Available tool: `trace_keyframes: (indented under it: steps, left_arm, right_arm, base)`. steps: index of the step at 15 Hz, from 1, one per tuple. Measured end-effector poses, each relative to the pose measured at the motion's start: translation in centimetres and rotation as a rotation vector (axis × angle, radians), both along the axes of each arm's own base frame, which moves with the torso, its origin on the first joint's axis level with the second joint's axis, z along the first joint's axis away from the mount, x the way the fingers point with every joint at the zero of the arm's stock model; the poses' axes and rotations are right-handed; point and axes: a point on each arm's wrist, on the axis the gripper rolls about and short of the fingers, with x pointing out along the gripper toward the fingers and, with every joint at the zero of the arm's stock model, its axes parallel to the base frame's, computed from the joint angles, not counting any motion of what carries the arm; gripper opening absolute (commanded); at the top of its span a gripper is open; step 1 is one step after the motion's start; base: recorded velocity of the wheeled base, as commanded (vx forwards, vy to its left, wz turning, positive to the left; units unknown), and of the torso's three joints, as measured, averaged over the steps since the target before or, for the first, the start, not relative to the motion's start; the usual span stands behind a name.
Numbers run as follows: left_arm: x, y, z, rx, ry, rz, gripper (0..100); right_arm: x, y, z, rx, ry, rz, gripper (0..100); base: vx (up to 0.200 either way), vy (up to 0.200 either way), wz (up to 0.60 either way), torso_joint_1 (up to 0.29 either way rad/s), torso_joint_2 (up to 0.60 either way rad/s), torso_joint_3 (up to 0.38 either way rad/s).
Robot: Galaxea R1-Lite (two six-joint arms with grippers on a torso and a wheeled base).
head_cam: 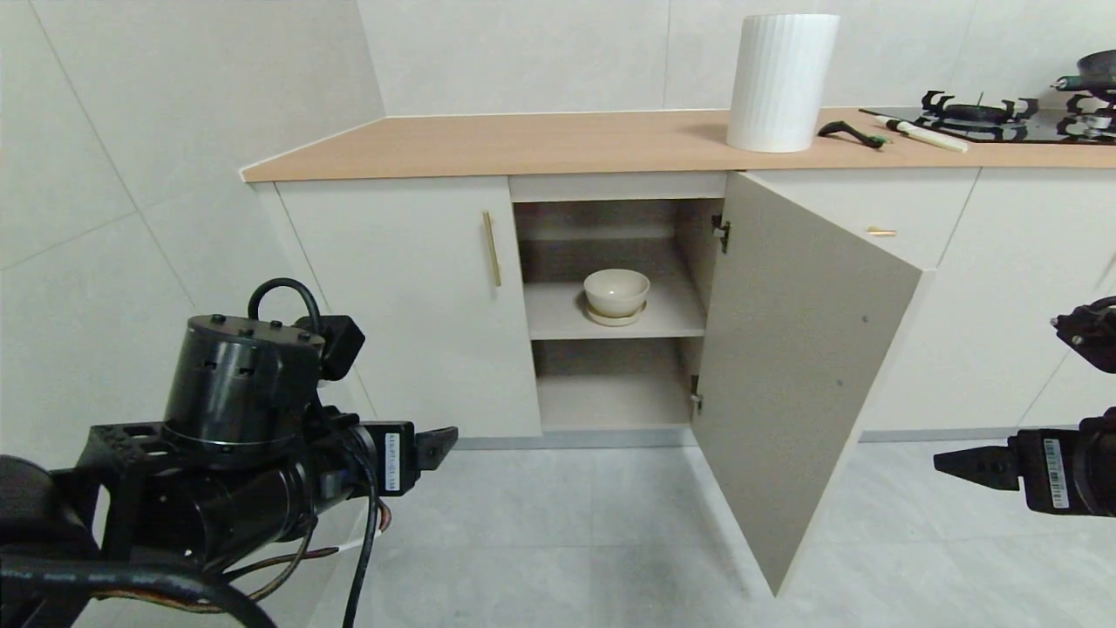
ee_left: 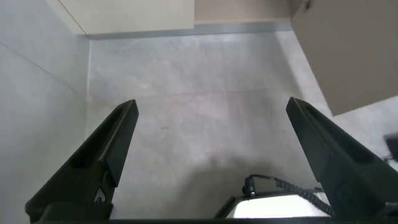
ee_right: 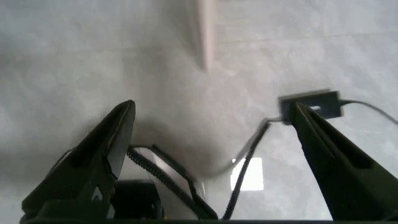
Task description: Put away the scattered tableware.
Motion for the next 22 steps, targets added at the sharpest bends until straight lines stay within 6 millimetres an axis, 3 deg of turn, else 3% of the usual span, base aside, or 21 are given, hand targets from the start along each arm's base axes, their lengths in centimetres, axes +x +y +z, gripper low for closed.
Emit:
trace_keyframes:
  steps: [6, 12, 17, 22]
  left_arm:
    - [0.0, 0.1, 0.1, -0.002, -0.003, 0.003, 100]
    - [0.7, 1.5, 1.4, -0.031, -0.049, 0.061, 100]
    - [1.2, 1.8, 2.2, -0.068, -0.091, 0.054, 100]
    - [1.1, 1.8, 2.3, -0.07, -0.097, 0.052, 100]
  right_arm:
    - [3.5, -2.3, 0.2, 0.048, -0.107, -0.184, 100]
    - [11.6, -3.4, -2.8, 0.112, -0.21, -0.3, 100]
    - [17.3, -3.8, -4.0, 0.115, -0.234, -0.322, 100]
    - [19.9, -2.9, -5.6, 0.144, -0.196, -0.259, 100]
  base:
    - [0.0, 0.0, 0.0, 0.0, 0.0, 0.0]
    - [0.0, 0.0, 0.0, 0.0, 0.0, 0.0]
    - [0.0, 0.0, 0.0, 0.0, 0.0, 0.0]
    - [0.0, 0.0, 0.0, 0.0, 0.0, 0.0]
